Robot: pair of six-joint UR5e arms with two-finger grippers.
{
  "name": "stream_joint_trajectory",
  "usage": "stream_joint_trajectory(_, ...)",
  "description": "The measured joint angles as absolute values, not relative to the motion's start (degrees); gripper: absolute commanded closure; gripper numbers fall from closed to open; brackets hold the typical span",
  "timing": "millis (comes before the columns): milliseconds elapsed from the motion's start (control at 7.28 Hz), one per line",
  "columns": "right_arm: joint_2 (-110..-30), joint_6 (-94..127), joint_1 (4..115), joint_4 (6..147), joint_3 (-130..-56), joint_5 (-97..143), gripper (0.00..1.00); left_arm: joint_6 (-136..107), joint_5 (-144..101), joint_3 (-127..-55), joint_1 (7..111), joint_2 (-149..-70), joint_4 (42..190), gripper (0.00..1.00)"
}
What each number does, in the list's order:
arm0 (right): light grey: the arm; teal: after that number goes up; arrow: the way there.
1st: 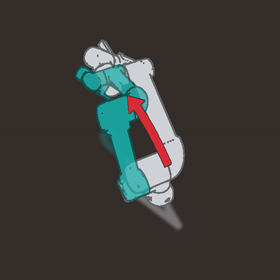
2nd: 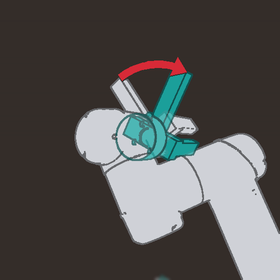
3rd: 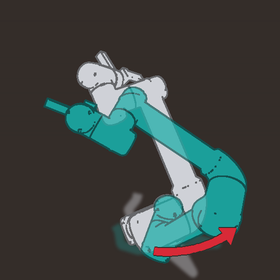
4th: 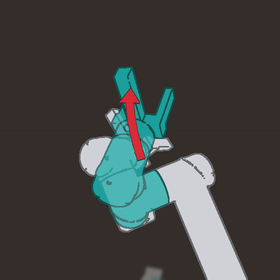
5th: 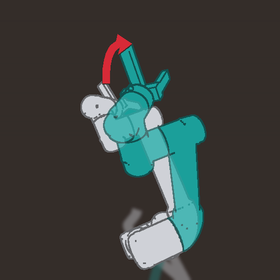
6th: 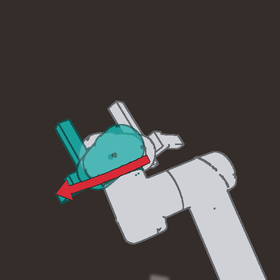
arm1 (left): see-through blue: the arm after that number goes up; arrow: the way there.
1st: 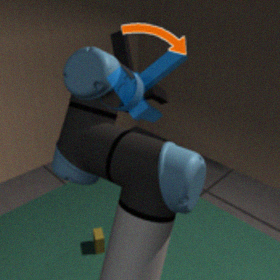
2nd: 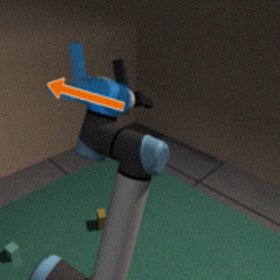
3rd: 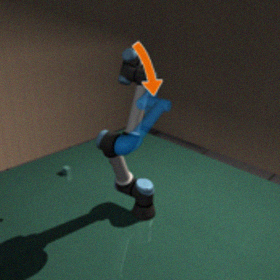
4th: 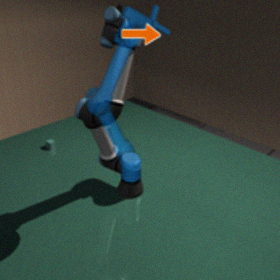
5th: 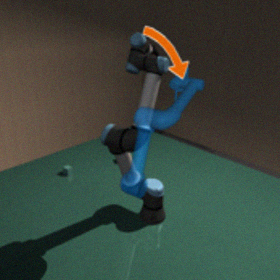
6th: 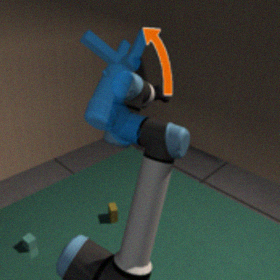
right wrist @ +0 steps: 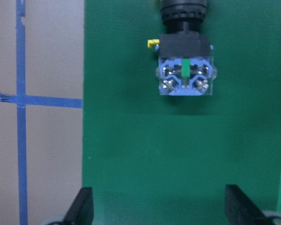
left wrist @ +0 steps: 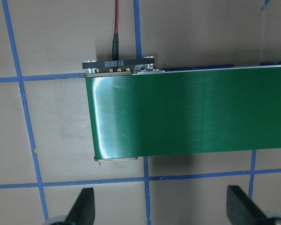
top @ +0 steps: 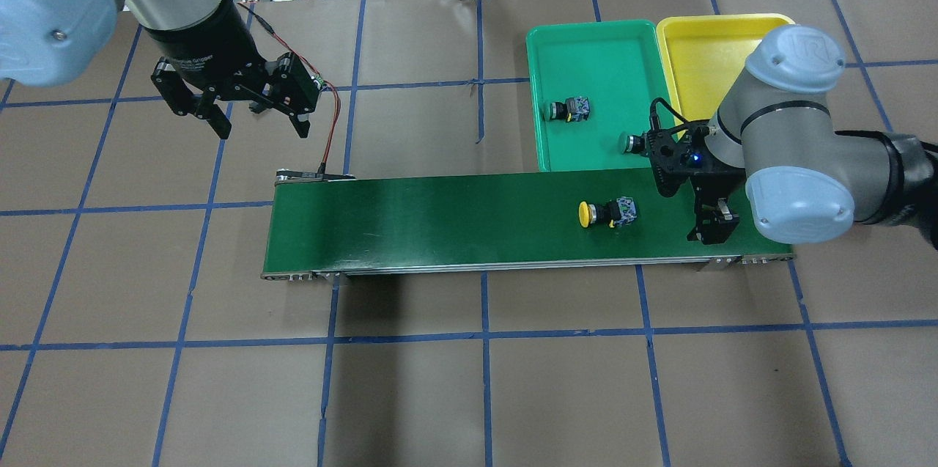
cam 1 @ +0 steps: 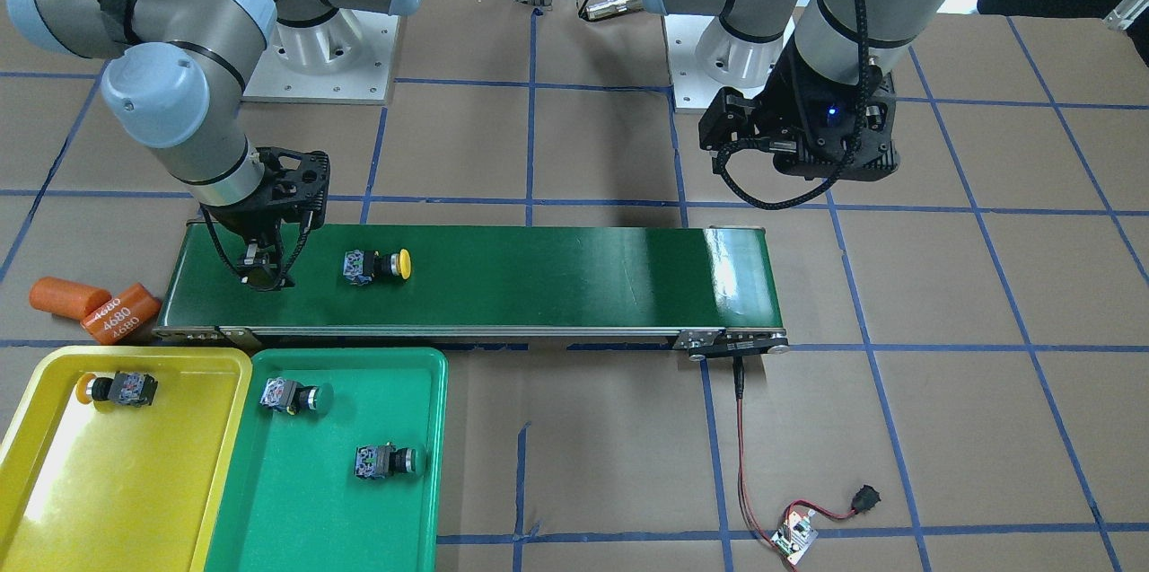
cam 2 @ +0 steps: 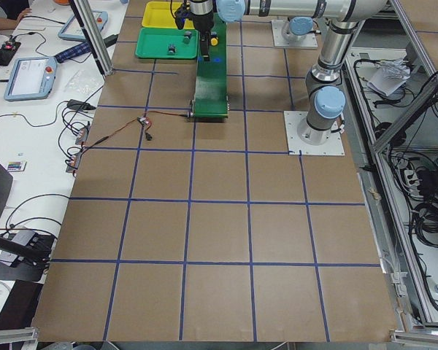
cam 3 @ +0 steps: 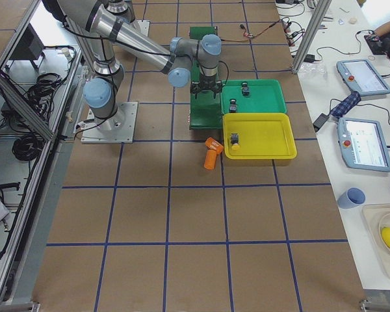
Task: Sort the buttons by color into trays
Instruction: 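Grasp the yellow-capped button on the belt with the right gripper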
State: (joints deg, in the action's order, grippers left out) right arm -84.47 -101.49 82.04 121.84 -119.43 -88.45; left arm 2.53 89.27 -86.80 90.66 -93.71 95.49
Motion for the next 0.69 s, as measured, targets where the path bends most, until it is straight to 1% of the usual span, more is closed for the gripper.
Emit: stream_joint_trajectory(687,-85.0,-96.3,83.4,122.5,-120.2,-87.6,0.00,3.1,89.5,-87.3,90.8,-92.3,95.5,0.00)
